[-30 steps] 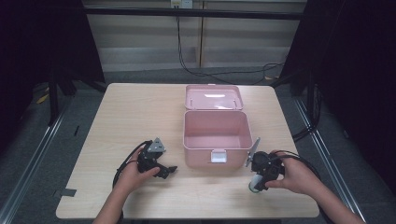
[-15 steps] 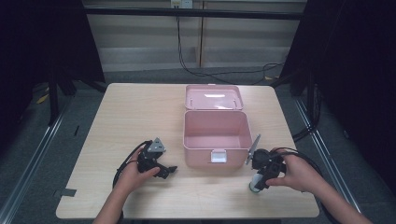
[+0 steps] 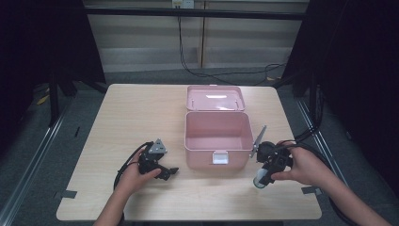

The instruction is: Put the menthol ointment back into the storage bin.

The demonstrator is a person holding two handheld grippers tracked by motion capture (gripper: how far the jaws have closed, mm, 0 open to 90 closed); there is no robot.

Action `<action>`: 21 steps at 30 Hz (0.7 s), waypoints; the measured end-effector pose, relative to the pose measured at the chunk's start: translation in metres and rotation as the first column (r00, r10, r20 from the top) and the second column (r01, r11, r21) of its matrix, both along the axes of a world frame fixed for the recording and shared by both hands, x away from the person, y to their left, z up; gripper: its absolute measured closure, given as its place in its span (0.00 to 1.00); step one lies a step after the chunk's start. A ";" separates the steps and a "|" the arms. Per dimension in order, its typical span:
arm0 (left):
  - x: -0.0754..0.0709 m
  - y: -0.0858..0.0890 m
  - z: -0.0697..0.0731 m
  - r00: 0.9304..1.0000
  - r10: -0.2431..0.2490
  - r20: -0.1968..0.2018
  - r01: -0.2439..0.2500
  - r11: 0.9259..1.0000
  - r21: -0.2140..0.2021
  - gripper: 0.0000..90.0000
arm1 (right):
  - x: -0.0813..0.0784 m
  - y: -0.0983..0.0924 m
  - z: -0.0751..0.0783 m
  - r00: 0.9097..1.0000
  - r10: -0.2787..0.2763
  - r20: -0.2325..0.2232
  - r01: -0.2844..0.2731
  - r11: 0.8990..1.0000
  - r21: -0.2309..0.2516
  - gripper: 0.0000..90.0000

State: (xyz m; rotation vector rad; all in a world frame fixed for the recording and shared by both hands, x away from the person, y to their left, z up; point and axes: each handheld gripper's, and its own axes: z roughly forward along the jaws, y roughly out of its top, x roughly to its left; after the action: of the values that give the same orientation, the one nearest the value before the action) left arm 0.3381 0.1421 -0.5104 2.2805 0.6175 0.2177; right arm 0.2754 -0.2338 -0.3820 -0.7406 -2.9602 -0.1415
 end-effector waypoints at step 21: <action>0.000 0.000 0.000 1.000 0.005 0.001 -0.005 1.000 -0.008 0.06 | 0.012 -0.002 0.046 1.000 -0.005 0.022 0.005 1.000 0.000 0.56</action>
State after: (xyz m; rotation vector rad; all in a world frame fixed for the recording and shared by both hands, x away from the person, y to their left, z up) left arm 0.3379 0.1417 -0.5107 2.2710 0.6229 0.2185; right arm 0.2876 -0.2357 -0.3358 -0.7513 -2.9793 -0.1501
